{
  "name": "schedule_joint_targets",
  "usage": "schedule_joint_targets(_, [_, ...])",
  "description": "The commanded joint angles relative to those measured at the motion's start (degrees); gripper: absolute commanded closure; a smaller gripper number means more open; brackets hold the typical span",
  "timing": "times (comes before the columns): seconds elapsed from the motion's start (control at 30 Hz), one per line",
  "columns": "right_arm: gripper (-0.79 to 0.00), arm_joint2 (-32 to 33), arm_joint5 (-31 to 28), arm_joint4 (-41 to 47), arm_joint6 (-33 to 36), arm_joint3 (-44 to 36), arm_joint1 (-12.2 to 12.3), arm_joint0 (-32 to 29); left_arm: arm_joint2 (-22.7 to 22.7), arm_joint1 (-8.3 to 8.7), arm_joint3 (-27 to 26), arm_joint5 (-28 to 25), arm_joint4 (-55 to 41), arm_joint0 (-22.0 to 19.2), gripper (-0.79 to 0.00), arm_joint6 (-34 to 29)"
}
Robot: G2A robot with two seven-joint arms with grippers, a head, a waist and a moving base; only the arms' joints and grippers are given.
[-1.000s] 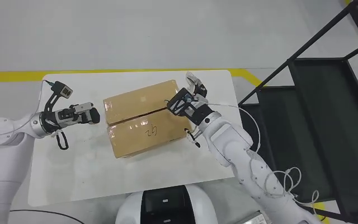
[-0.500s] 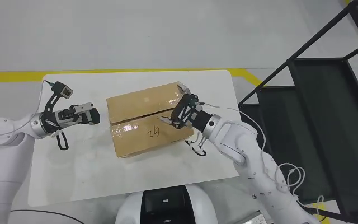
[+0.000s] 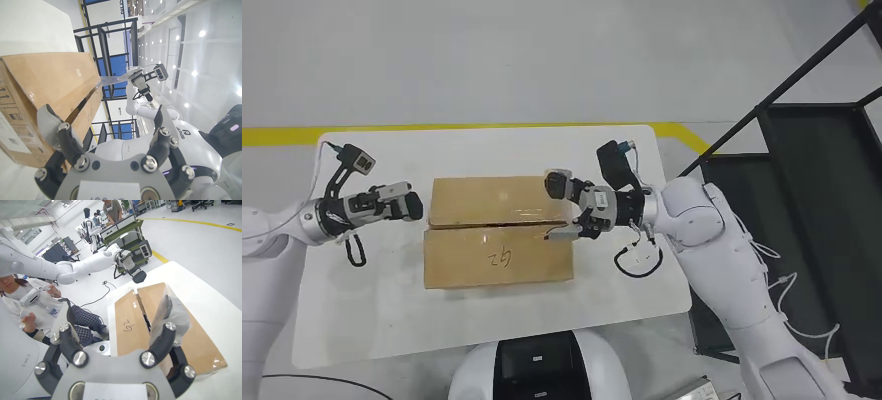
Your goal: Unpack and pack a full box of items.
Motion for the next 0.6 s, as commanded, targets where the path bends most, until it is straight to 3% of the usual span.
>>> schedule_joint_targets(0.0, [-0.785,-0.1,1.3,-1.9,0.4,-0.4,0.2,-0.1,0.1,-0.05,0.0,0.0,0.1,-0.1,-0.785,0.0])
schedule_joint_targets(0.37, [-0.785,-1.6,5.7,-12.8,-2.3,-1.4,0.6,-1.0,0.8,-0.29,-0.2,0.4,1.2,-0.7,-0.785,0.6])
schedule_joint_targets(0.57, [-0.785,-1.5,2.6,-8.6,-2.0,2.2,1.2,-0.6,1.2,-0.43,0.0,0.5,1.4,-1.1,-0.785,0.5])
